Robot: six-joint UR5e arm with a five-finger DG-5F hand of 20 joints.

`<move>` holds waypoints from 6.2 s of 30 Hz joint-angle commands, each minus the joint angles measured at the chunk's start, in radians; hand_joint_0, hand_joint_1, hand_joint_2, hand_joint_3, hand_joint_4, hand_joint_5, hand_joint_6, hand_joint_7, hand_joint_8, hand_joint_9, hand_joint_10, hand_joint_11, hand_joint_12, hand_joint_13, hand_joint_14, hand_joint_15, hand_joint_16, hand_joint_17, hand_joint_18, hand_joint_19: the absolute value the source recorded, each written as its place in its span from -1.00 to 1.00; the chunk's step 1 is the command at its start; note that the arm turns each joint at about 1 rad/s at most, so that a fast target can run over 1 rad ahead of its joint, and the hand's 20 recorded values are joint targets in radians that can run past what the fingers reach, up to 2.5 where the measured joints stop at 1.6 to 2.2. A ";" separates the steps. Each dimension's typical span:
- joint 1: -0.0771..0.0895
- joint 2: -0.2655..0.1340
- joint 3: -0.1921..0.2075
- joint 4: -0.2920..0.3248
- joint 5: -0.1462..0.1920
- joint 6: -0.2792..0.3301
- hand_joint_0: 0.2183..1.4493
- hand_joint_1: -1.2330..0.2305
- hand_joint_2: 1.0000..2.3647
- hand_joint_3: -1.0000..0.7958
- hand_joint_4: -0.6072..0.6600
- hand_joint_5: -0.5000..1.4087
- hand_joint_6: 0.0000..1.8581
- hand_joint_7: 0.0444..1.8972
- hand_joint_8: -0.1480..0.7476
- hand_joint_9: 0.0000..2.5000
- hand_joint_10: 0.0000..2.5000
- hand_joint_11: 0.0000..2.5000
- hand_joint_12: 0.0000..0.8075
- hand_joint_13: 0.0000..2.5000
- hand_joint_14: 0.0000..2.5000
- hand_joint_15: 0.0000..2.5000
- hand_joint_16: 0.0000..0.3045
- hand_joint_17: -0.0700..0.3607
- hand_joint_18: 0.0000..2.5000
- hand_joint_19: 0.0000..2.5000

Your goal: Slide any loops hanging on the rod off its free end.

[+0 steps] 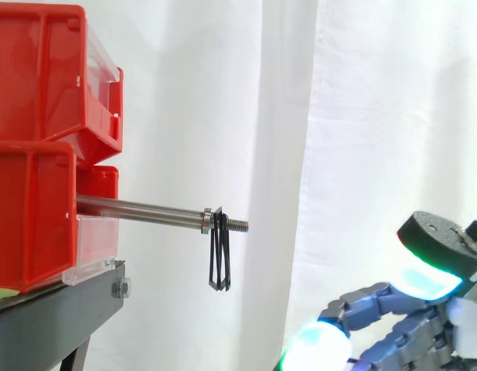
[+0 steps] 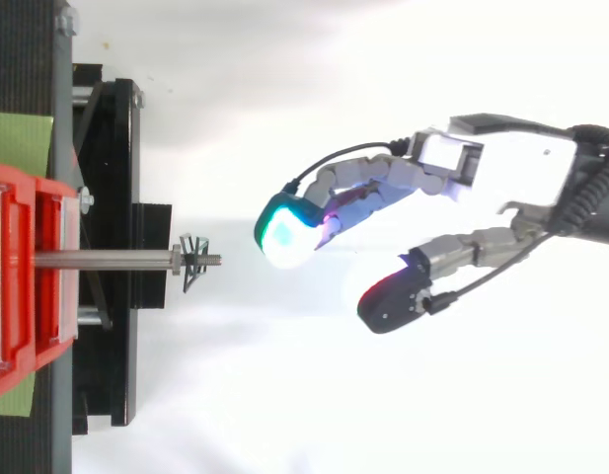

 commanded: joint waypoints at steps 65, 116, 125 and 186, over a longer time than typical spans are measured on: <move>-0.126 -0.281 0.343 0.283 -0.379 -0.283 -0.45 -0.08 -0.99 -0.37 0.47 -0.65 -0.46 0.04 -0.02 -0.42 -0.99 -0.87 -0.23 -0.41 -1.00 -0.96 -0.69 -0.18 -0.35 -0.74; -0.126 -0.281 0.347 0.285 -0.381 -0.292 -0.38 -0.13 -0.97 -0.18 0.29 -0.69 -0.09 -0.03 0.01 -0.35 -0.99 -0.77 -0.27 -0.36 -1.00 -0.93 -0.70 -0.20 -0.30 -0.72; -0.126 -0.281 0.347 0.285 -0.379 -0.292 -0.40 -0.13 -0.97 -0.05 0.24 -0.69 -0.03 -0.05 0.02 -0.36 -0.99 -0.77 -0.27 -0.37 -1.00 -0.93 -0.70 -0.20 -0.31 -0.72; -0.140 -0.017 0.211 -0.139 -0.356 -0.328 -0.41 -0.19 -0.99 0.14 0.02 -0.65 -0.01 -0.03 0.09 -0.33 -0.99 -0.78 -0.14 -0.34 -1.00 -0.94 -0.64 -0.10 -0.25 -0.76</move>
